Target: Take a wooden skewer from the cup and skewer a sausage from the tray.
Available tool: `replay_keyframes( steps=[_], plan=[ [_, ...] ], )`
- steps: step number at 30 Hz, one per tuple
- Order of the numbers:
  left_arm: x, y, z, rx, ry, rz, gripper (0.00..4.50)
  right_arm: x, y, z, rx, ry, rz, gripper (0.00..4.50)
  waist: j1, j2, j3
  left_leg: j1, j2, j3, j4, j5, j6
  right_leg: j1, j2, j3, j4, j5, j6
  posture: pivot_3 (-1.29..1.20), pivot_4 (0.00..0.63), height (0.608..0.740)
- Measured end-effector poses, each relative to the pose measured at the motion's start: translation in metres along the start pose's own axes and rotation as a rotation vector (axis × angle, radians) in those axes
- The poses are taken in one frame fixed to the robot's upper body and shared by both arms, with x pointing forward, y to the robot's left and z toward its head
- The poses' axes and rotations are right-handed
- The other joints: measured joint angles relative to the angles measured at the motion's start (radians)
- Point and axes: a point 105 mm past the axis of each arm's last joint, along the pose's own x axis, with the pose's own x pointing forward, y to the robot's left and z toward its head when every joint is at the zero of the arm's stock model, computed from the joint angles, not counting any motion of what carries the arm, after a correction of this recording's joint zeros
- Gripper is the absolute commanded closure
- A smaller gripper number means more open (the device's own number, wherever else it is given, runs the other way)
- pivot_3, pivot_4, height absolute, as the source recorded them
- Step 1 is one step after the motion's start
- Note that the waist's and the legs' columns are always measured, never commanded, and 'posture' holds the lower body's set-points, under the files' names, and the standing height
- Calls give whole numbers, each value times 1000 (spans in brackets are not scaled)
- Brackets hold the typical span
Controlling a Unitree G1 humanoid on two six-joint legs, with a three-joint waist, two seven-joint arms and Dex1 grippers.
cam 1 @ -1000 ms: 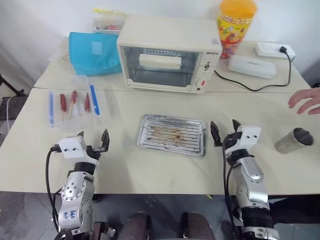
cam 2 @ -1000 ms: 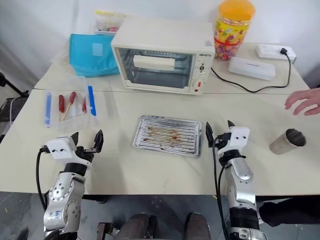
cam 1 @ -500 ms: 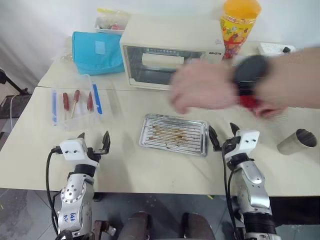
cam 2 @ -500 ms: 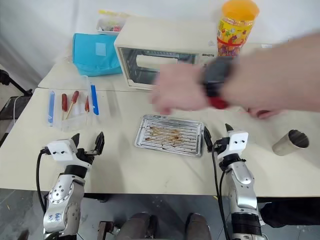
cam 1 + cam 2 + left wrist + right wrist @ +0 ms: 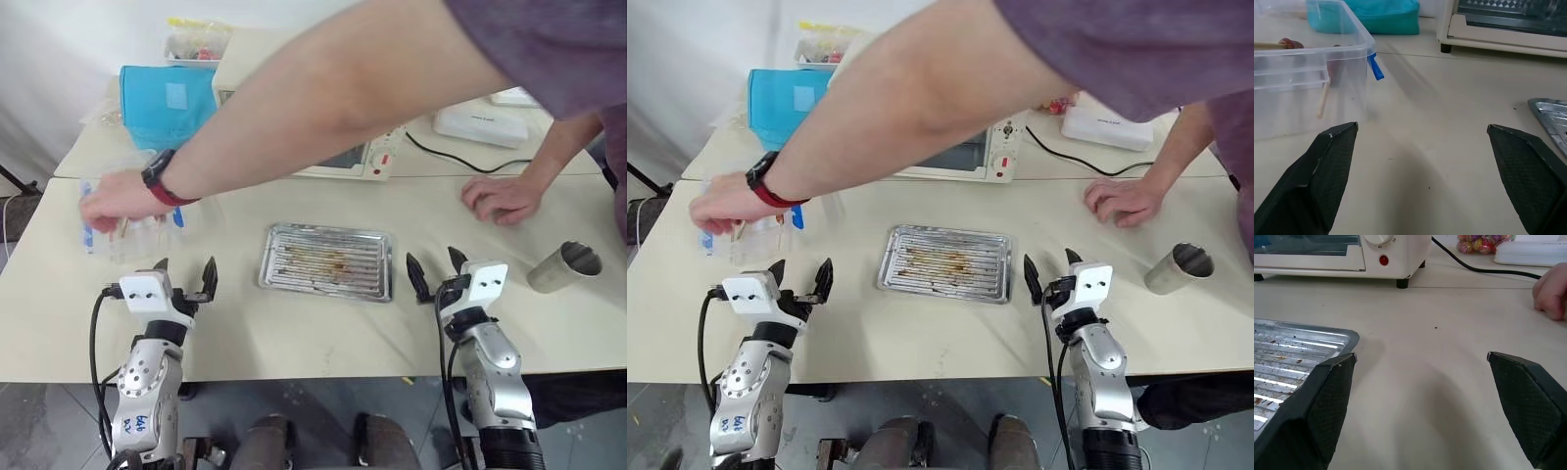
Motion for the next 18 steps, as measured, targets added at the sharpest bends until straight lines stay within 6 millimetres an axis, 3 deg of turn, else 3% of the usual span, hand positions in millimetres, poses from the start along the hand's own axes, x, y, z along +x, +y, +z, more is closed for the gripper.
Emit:
replay_keyframes(
  steps=[8, 18],
  plan=[
    [-2, -1, -2, -18, 3, 0, 9, -10, -4, 10, -50, -14, 29, 0, 6, 0, 0, 0, 0, 0, 0, 0, 0, 0, 0, 0, 0, 0, 0, 0, 150, 740],
    [-7, 3, -1, -9, 11, -33, 9, -19, -8, 9, -112, 49, 110, 0, 6, 0, 0, 0, 0, 0, 0, 0, 0, 0, 0, 0, 0, 0, 0, 0, 150, 740]
  ],
)
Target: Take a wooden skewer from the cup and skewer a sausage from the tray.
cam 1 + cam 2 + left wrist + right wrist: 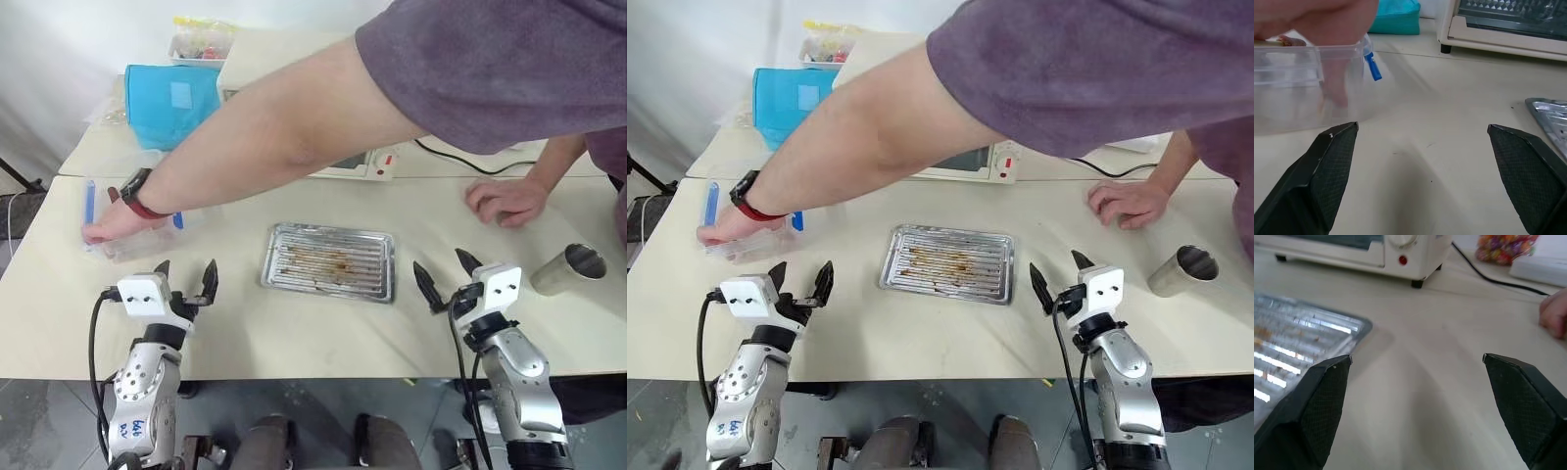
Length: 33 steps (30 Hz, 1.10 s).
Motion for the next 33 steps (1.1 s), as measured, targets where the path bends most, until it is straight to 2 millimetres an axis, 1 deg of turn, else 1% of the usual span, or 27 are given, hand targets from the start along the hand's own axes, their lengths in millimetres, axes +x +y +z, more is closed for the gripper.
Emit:
replay_keyframes(
  steps=[4, 8, 14, 18, 26, 33],
  plan=[
    [-4, 0, 5, 22, -8, -33, 9, -1, -4, 1, -10, 4, -3, 0, 0, 0, 0, 0, 0, 0, 0, 0, 0, 0, 0, 0, 0, 0, 0, 0, 150, 740],
    [-6, 0, 4, 28, -1, -40, 9, -2, -4, -1, 11, 13, -2, 0, 1, 0, 0, 0, 0, 0, 0, 0, 0, 0, 0, 0, 0, 0, 0, 0, 150, 740],
    [-9, 4, 6, 23, -20, -26, 9, -4, 1, 9, -4, -17, 22, 0, 0, 0, 0, 0, 0, 0, 0, 0, 0, 0, 0, 0, 0, 0, 0, 0, 150, 740],
    [-9, 1, 10, 18, -43, -57, 9, -7, 5, 7, -21, -1, 57, 0, 2, 0, 0, 0, 0, 0, 0, 0, 0, 0, 0, 0, 0, 0, 0, 0, 150, 740],
    [-14, -4, 7, 41, -26, -115, 9, -16, 14, 5, -20, -9, 146, 0, 1, 0, 0, 0, 0, 0, 0, 0, 0, 0, 0, 0, 0, 0, 0, 0, 150, 740],
    [-15, -4, 8, 47, -37, -122, 9, -20, 16, 4, -12, -3, 158, 0, 2, 0, 0, 0, 0, 0, 0, 0, 0, 0, 0, 0, 0, 0, 0, 0, 150, 740]
  ],
)
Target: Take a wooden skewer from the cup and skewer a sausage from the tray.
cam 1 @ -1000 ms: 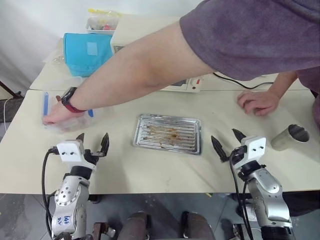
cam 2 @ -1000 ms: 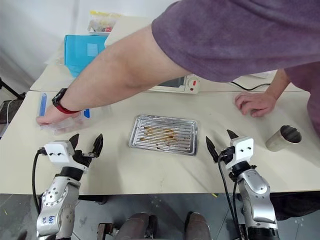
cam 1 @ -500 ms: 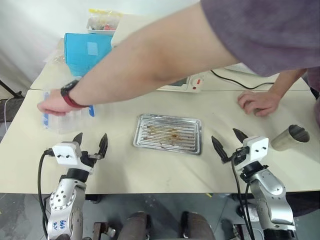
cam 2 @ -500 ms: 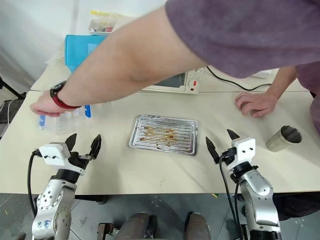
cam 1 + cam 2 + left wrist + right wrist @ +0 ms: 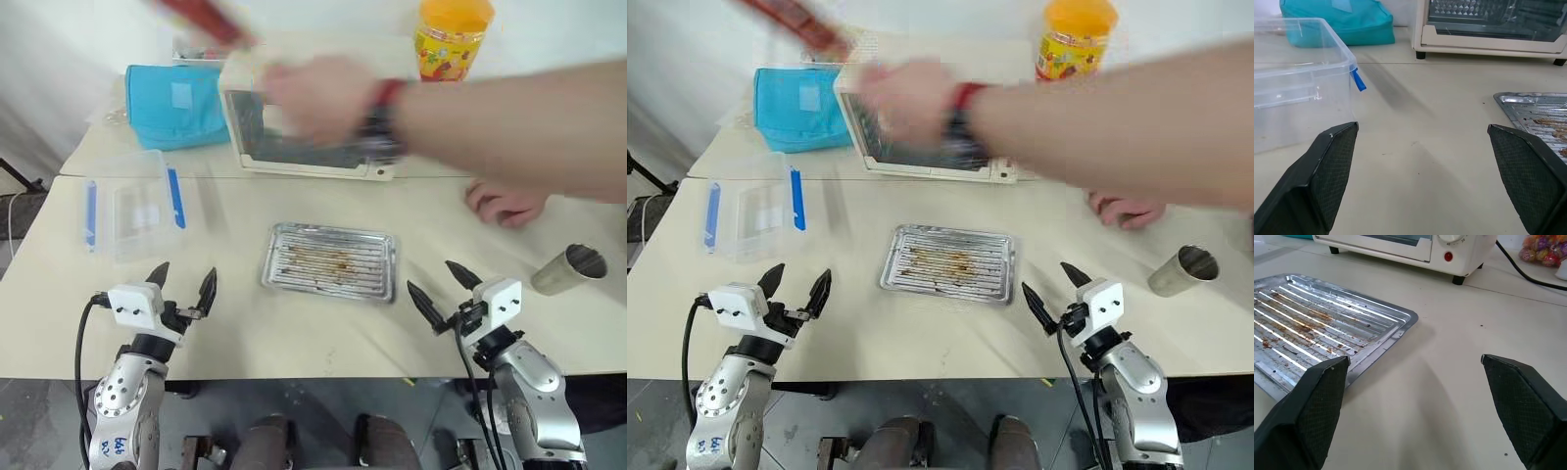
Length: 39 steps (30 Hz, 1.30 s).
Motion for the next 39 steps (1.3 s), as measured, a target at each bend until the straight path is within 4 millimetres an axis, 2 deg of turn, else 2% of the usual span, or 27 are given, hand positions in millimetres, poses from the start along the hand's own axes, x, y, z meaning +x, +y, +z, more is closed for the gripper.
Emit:
replay_keyframes(
  steps=[13, 17, 21, 24, 26, 28, 36, 39],
  plan=[
    [0, 1, 2, 27, -6, -40, 9, -15, 5, 1, -18, 21, 26, 0, 0, 0, 0, 0, 0, 0, 0, 0, 0, 0, 0, 0, 0, 0, 0, 0, 150, 740],
    [-2, 2, -1, 77, 34, -141, 9, -14, 5, 6, -47, -15, 31, 0, -2, 0, 0, 1, 0, 1, 0, 0, 0, 0, 0, 0, 0, 0, 0, 0, 150, 740],
    [-6, -7, -2, 98, 59, -282, 9, -10, 10, 6, -84, -17, 139, 0, -3, 0, 0, 1, 0, 1, 0, 0, 0, 0, 0, 0, 0, 0, 0, 0, 150, 740],
    [-20, -12, -6, 174, 126, -442, 9, -13, 26, 5, -131, 2, 309, 0, -5, 0, 0, 1, 1, 1, 0, 0, 0, 0, 1, 0, 0, -1, -1, 0, 150, 740],
    [-26, -11, -12, 168, 159, -478, 9, -16, 36, 1, -123, 13, 377, 0, -3, 0, 0, 1, 1, 1, 0, 0, 0, 0, 0, 0, 0, -1, -1, 0, 150, 740],
    [-27, -9, -13, 155, 168, -501, 9, -16, 38, 1, -125, 3, 396, 0, -1, 0, 0, 1, 1, 1, 1, 0, 0, 1, 0, 0, 0, -1, -1, 0, 150, 740],
    [-14, -9, -2, 148, 139, -550, 9, -12, 35, 1, -130, 3, 424, 0, -2, 0, 0, 1, 1, 1, 1, -1, 0, 1, 0, -1, 1, -1, -1, 0, 150, 740],
    [-2, -8, 7, 150, 103, -531, 9, -5, 28, 4, -129, -4, 409, 0, -2, 0, 0, 1, 1, 1, 2, -1, 0, 1, 0, -1, 1, -1, -1, 0, 150, 740]
  ],
)
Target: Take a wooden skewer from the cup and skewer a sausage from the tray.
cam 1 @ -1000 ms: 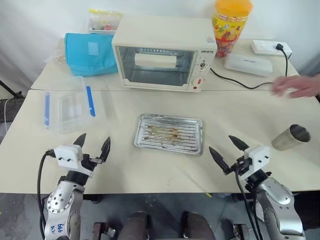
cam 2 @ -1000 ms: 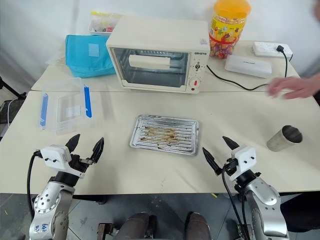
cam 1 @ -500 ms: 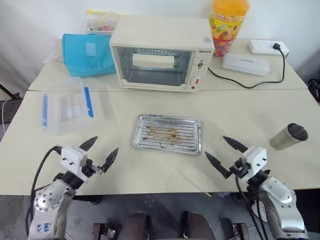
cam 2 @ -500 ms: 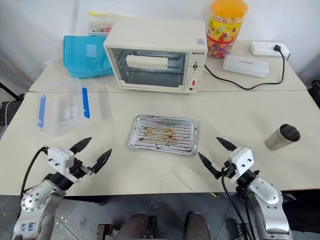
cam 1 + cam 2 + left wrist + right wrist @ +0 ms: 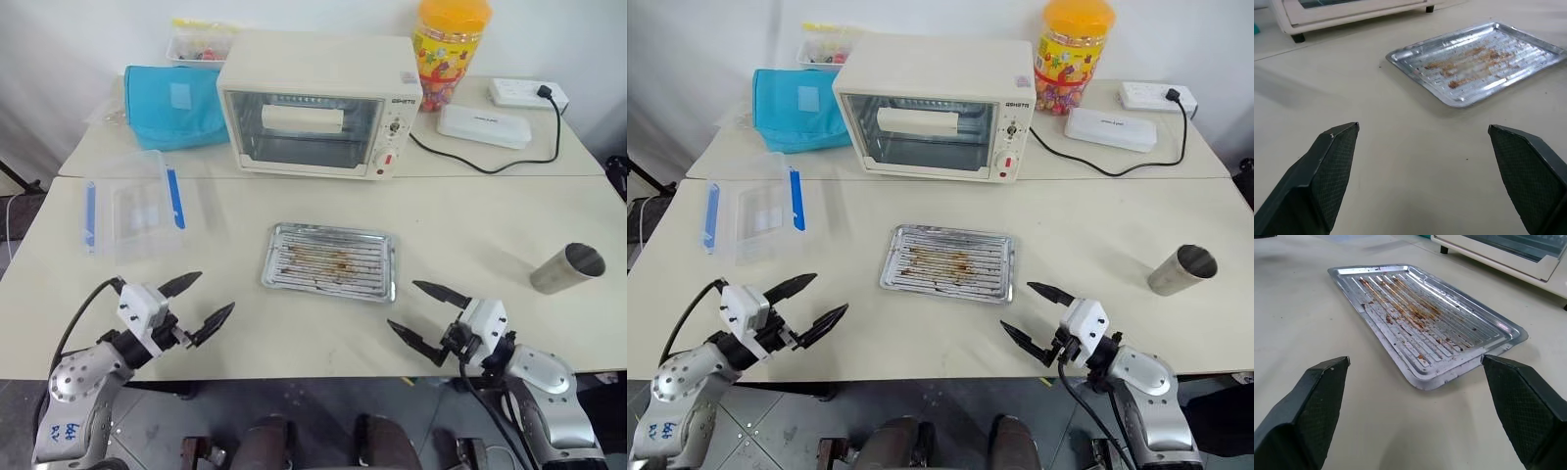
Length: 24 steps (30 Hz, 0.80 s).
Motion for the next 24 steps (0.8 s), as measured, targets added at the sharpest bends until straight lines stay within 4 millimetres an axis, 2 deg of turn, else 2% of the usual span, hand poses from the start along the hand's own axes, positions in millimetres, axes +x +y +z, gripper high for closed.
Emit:
replay_keyframes(
  steps=[2, 5, 10, 18, 24],
  plan=[
    [0, 5, 4, 8, -11, 30, 9, 1, -10, 7, -20, -14, -24, 0, -1, 0, 0, 0, 0, 0, 0, 0, 0, 0, 0, 0, 1, 0, 0, 0, 150, 740],
    [-5, 3, -5, -16, 14, 53, 9, -4, -20, 9, -28, -3, -62, 0, -1, 0, 0, 0, 0, -1, -2, -1, 0, -1, 0, -1, 1, 0, 0, 0, 150, 740],
    [-3, 4, -11, -76, -12, 171, 9, -3, -22, 9, -1, -7, -74, 0, 4, -1, 0, 0, 0, -1, 0, -1, 0, 1, 0, -1, 1, 0, 0, 0, 150, 740],
    [2, 5, -4, -76, -32, 156, 9, -15, -26, 3, 3, 43, -26, 0, 1, -1, -1, 0, 0, 0, 0, -1, 0, 0, 0, -1, 1, 0, 0, 0, 150, 740],
    [1, 3, -3, -85, -35, 142, 9, -15, -24, 4, -5, 36, -9, 0, 1, -1, -1, 0, 0, 0, 0, -1, 0, 0, 0, -1, 1, 0, 0, 0, 150, 740]
  ],
)
